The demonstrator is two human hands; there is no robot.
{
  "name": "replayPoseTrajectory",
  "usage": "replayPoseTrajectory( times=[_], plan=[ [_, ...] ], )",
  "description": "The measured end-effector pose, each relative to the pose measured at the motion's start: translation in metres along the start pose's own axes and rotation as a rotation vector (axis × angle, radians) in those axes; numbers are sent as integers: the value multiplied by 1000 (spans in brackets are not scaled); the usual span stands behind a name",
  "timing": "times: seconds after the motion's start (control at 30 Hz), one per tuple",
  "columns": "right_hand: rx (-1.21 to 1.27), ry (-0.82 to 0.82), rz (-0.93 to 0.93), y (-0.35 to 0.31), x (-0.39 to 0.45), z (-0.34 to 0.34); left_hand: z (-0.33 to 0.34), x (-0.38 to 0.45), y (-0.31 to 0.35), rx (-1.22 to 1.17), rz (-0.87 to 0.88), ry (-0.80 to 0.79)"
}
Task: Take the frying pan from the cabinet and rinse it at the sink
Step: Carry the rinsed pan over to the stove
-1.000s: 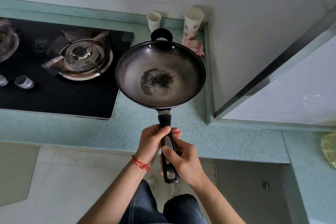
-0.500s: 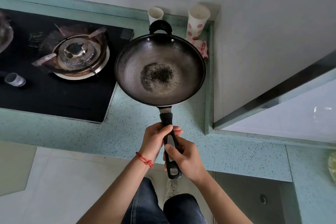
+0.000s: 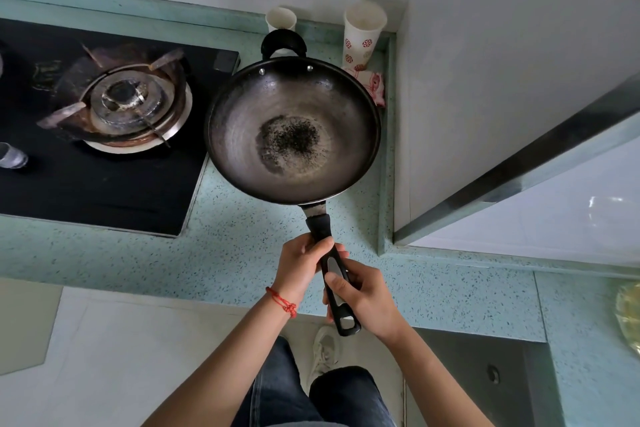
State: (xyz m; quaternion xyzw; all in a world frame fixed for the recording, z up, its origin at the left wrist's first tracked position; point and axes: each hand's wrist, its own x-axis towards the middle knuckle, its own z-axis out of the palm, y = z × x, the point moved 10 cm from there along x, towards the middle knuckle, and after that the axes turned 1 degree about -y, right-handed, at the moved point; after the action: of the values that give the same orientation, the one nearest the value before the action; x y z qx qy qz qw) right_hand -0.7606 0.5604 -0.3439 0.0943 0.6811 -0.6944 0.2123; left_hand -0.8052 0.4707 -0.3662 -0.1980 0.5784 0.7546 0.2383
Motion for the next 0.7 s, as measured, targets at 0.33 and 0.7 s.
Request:
replayPoseTrajectory(
  times=[0.33,0.7],
  plan=[
    [-14,49,53,-5,-3,-42,20,11,-3,165,41,56],
    [-88,128,33,-17,-6,-77,43,17,-7,114,39,108]
  ],
)
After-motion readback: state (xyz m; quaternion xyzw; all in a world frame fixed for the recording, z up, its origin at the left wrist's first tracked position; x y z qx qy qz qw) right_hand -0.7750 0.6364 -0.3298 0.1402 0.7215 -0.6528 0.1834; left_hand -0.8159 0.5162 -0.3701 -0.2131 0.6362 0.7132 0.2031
